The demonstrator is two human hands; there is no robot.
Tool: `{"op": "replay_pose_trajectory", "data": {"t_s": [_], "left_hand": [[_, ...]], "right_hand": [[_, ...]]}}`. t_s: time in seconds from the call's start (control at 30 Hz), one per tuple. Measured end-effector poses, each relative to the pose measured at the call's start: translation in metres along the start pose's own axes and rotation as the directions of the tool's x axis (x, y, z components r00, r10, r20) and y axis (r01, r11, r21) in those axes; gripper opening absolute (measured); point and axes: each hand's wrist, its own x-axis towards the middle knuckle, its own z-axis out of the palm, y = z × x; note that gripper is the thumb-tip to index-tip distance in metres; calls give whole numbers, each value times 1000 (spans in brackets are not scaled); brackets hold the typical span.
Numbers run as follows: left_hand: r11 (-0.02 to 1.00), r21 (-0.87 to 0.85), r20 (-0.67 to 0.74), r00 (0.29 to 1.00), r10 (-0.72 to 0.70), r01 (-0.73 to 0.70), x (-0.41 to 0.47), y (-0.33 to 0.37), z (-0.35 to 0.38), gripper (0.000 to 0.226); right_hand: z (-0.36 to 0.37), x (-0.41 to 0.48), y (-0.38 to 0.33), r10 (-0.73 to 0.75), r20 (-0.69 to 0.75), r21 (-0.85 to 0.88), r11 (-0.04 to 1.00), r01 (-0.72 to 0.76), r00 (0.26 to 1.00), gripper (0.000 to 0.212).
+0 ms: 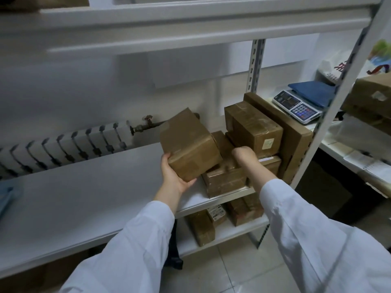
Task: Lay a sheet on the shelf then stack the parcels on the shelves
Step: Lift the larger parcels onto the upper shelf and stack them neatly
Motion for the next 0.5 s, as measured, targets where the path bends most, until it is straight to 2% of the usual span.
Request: {"op": "replay_pose_trajectory", "data": {"t_s": [0.17, 0.3, 0.4, 0.5], "left_hand": [[1000, 14, -3, 1000, 17, -17, 11, 2, -7, 58], [999, 50, 21, 1000, 2, -3, 16, 2, -9, 57], [998, 62, 40, 999, -33, 30, 21, 3, -14, 61], [997, 44, 46, 997, -65, 63, 21, 3, -19, 66]], "right_hand": [[18, 5, 9, 84, -10, -273, 958, -83, 996, 62], [25, 14, 14, 86, -26, -327, 941, -89, 996, 58], [28, 18, 21, 116, -22, -261, 958, -118, 993, 64], [26, 10, 27, 146, 75, 23, 989, -148, 987, 78]]}}
